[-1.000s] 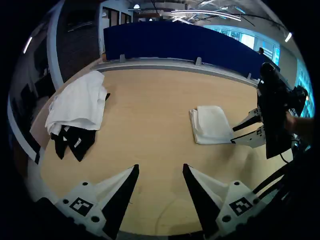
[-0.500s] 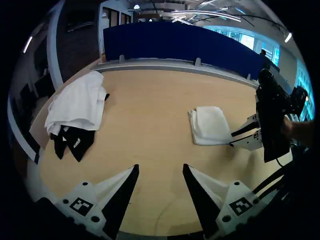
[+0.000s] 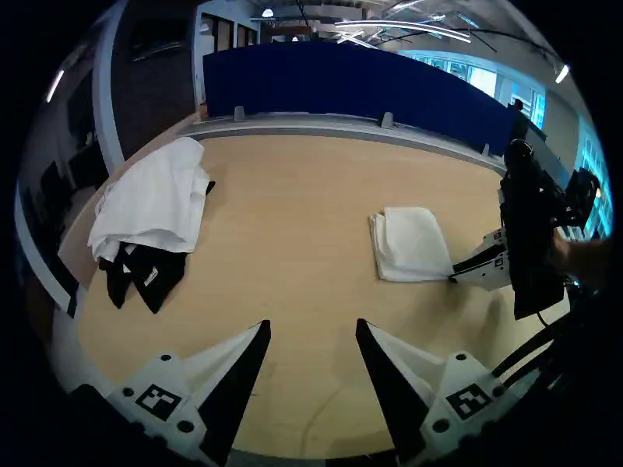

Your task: Fold towel

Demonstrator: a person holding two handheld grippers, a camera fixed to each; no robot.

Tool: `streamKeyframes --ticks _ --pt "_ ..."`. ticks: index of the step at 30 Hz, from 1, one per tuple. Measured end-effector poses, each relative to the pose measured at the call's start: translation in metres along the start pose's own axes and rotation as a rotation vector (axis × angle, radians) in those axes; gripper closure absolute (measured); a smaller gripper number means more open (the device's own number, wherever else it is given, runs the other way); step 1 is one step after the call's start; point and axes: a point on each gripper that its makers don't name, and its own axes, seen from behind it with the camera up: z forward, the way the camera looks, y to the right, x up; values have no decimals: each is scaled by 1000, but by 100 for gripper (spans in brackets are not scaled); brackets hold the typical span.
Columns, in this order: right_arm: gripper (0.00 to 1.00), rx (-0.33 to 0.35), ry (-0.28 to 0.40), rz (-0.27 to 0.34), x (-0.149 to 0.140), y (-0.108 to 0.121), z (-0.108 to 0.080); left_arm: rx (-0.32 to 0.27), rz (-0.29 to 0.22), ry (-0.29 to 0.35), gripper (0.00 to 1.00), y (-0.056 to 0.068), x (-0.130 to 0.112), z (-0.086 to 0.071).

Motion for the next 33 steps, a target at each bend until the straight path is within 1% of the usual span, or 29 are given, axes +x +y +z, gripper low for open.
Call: streamKeyframes --ticks 4,7,13,21,27,33 --pt "89 2 4 7 1 -1 1 -1 1 0 20 1 1 1" --pt "94 3 10 11 2 -1 2 -1 1 1 20 1 1 1" --pt "97 5 25 3 6 1 0 -1 1 2 19 0 2 -1" --pt "97 1 59 -30 22 5 -13 -3 4 5 19 1 4 1" --pt "97 -15 107 -47 47 11 -30 -9 10 14 20 3 10 2" --pt "97 -40 158 -65 76 19 -53 -16 20 29 20 5 18 1"
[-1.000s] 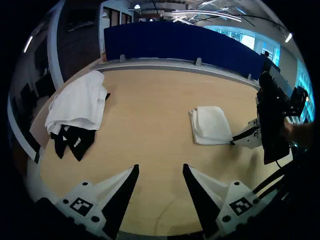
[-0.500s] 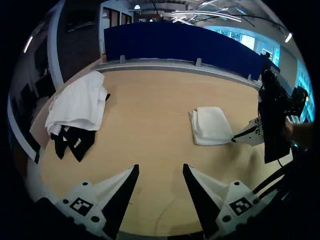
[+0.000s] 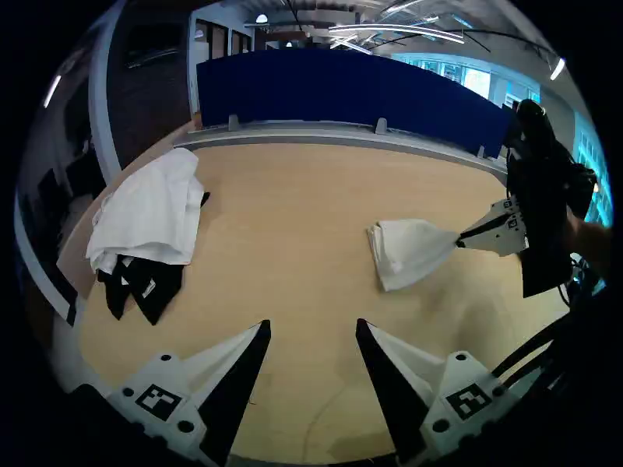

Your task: Fold towel

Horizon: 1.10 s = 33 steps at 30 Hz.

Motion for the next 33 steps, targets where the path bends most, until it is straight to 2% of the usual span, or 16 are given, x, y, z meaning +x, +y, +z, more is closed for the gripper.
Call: streamKeyframes --ticks 20,33 --pt "97 -78 150 -35 82 27 -68 -27 23 36 20 9 20 -3" --pt "97 -110 177 -39 93 41 -92 -41 28 46 19 14 23 -5"
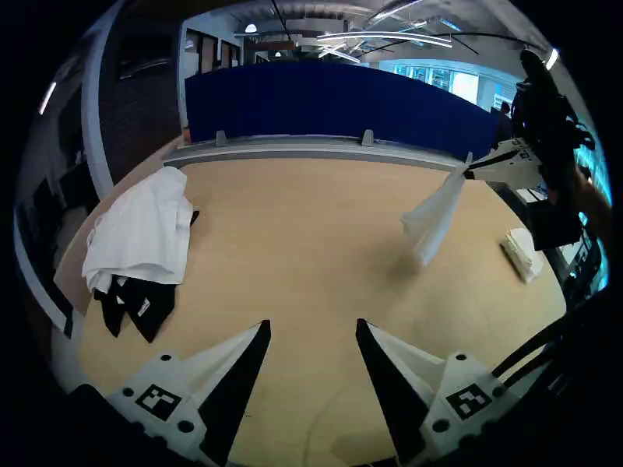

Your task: Fold towel

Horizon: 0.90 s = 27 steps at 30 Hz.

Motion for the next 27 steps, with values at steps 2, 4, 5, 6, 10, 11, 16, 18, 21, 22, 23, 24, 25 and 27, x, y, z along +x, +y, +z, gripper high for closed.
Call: streamKeyframes --ticks 2,4,5,6,10,11,16,18,21,22,23,24,25,27 --pt "97 -3 1 -1 0 2 -3 -3 0 0 20 1 0 0" --pt "97 -5 2 0 0 4 -5 -6 1 1 20 2 1 0" --pt "97 -6 3 0 0 5 -6 -7 1 2 20 2 1 0" --pt "97 -7 4 1 0 7 -7 -9 1 2 20 3 2 1" --pt "97 -16 6 12 -1 15 -14 -13 3 3 20 4 4 2" --pt "97 -18 7 17 -2 18 -16 -15 4 3 20 4 5 2" --pt "97 -36 5 38 -9 33 -27 -20 9 3 20 6 6 4" --pt "97 -46 1 45 -14 39 -33 -23 13 2 20 8 6 6" --pt "97 -61 -5 51 -22 50 -41 -26 20 0 20 10 5 8" --pt "97 -66 -8 52 -25 54 -44 -28 22 -2 20 11 4 9" --pt "97 -73 -12 53 -28 59 -47 -29 25 -4 20 12 3 10" --pt "97 -78 -15 54 -31 63 -50 -30 27 -6 20 12 2 11" --pt "97 -83 -17 55 -34 67 -53 -31 29 -8 20 13 2 11" --pt "97 -94 -23 57 -40 76 -59 -32 33 -12 20 14 0 13"
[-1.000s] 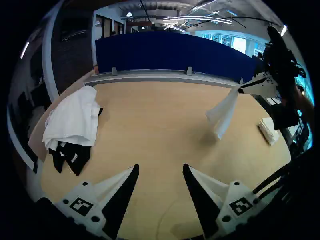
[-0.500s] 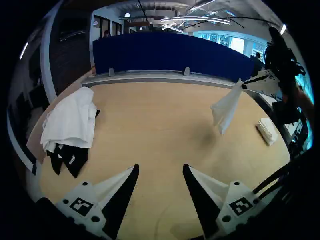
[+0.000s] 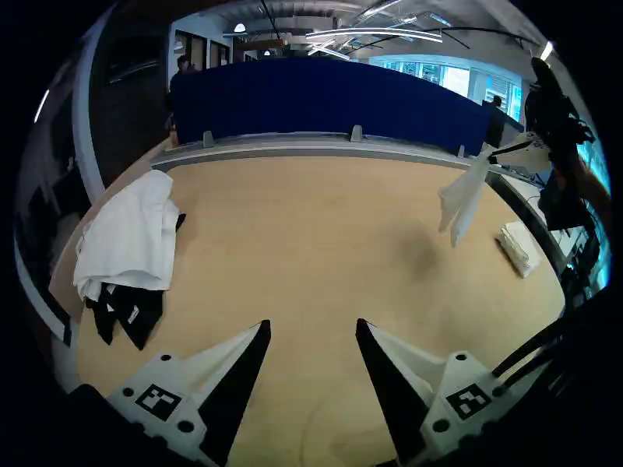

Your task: Fold towel

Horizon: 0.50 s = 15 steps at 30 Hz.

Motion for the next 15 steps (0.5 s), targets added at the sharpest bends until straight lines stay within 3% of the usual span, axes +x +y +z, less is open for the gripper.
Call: streamKeyframes --ticks 15 --pt "97 -83 -25 68 -44 83 -36 3 19 -13 20 10 6 11"
